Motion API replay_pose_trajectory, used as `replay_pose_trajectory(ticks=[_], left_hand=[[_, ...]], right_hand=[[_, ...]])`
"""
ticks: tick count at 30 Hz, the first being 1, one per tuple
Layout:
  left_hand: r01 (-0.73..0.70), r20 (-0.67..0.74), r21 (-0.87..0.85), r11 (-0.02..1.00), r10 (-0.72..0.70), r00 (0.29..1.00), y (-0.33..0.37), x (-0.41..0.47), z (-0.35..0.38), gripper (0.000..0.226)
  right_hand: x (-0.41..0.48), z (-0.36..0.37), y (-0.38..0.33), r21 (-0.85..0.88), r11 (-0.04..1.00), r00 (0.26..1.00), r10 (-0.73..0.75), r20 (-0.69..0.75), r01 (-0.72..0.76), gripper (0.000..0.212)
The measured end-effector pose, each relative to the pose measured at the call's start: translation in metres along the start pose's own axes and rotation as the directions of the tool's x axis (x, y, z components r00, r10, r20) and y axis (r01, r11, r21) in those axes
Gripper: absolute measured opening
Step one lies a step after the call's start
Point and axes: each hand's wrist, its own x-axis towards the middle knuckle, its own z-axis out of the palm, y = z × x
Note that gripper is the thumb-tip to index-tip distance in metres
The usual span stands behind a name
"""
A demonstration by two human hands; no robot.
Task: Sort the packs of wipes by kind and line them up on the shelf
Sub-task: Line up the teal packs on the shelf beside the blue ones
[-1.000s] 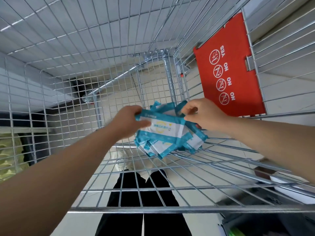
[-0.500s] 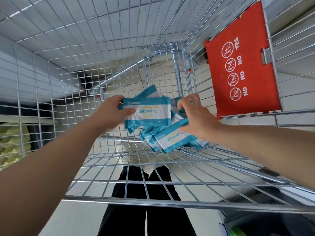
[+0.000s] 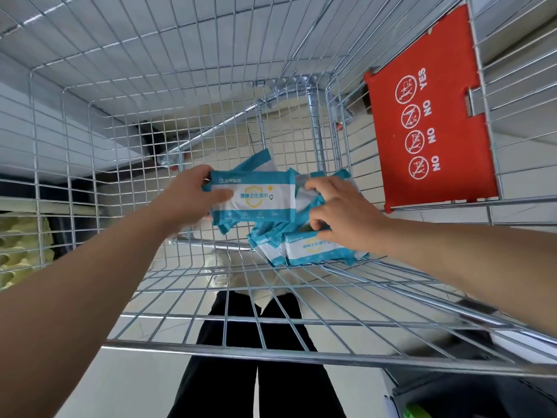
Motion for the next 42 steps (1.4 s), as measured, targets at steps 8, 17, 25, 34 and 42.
replay_pose_trajectory(ticks=[8,17,25,34,42], left_hand=[[0.000,-0.029,-0.110,0.994,-0.003,1.000,-0.005,0.003,-0.007,0.019],[-0.028,-0.057,-0.157,0.987,0.020,0.998,0.011,-0.004,-0.028,0.019],[-0.153,-0.337,-0.102,0.983,0.111,0.935,0.034,-0.035,-0.082,0.012],[-0.303,-0.691,-0.128,0.944,0.134,0.710,0.066,-0.166,-0.138,0.016],[-0.382,-0.897,-0.120,0.916,0.065,0.437,0.050,-0.343,-0.185,0.011]], right_hand=[[0.007,-0.008,-0.008,0.078,0.995,0.998,0.063,-0.027,-0.061,0.018],[0.009,-0.037,-0.016,0.086,0.980,0.970,0.191,-0.152,-0.180,0.016],[0.019,-0.105,-0.041,0.417,0.878,0.855,0.392,-0.340,-0.236,0.008],[-0.002,-0.239,-0.117,0.327,0.945,0.725,0.214,-0.654,0.016,0.012],[-0.053,-0.348,-0.272,0.105,0.935,0.604,-0.129,-0.786,0.337,0.014]])
